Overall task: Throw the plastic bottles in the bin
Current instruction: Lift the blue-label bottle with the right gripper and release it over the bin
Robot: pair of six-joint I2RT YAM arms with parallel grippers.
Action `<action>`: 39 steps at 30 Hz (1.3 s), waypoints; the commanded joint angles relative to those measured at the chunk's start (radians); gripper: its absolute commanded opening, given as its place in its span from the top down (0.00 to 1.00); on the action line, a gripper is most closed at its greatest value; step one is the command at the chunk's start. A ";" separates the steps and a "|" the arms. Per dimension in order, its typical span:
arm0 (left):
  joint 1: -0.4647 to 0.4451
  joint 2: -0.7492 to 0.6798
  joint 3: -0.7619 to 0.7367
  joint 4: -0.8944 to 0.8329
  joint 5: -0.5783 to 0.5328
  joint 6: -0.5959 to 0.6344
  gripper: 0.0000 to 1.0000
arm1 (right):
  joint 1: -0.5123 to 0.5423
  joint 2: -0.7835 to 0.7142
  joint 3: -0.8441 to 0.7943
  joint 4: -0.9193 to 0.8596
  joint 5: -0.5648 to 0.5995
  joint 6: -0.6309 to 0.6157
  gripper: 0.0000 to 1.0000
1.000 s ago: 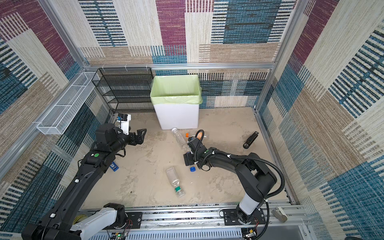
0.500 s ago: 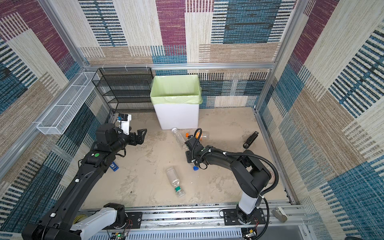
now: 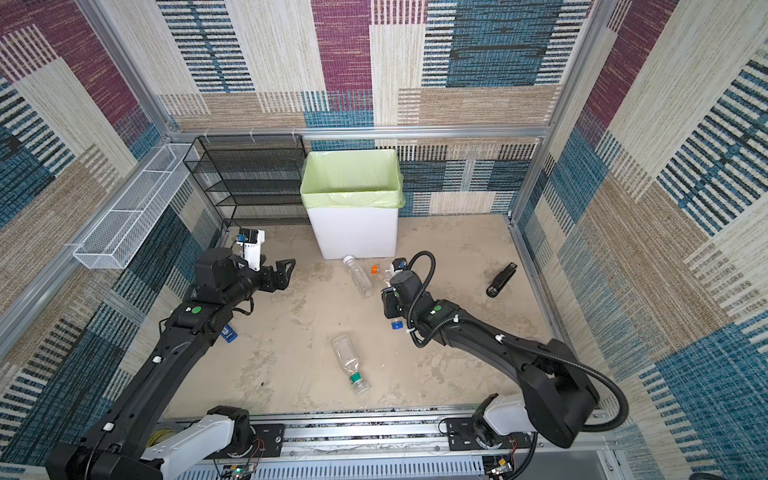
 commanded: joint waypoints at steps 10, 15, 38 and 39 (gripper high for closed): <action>-0.012 -0.128 -0.139 0.113 0.078 -0.124 0.09 | -0.015 -0.423 -0.116 0.747 0.166 -0.503 0.46; -0.013 -0.192 -0.195 0.117 0.078 -0.169 0.10 | -0.016 -0.471 -0.088 0.980 0.078 -0.661 0.45; -0.045 -0.383 -0.251 0.009 -0.003 -0.190 0.07 | -0.222 0.550 1.456 0.001 -0.328 -0.353 0.09; -0.045 -0.379 -0.251 0.015 -0.001 -0.190 0.07 | -0.225 0.522 1.414 0.030 -0.322 -0.356 0.09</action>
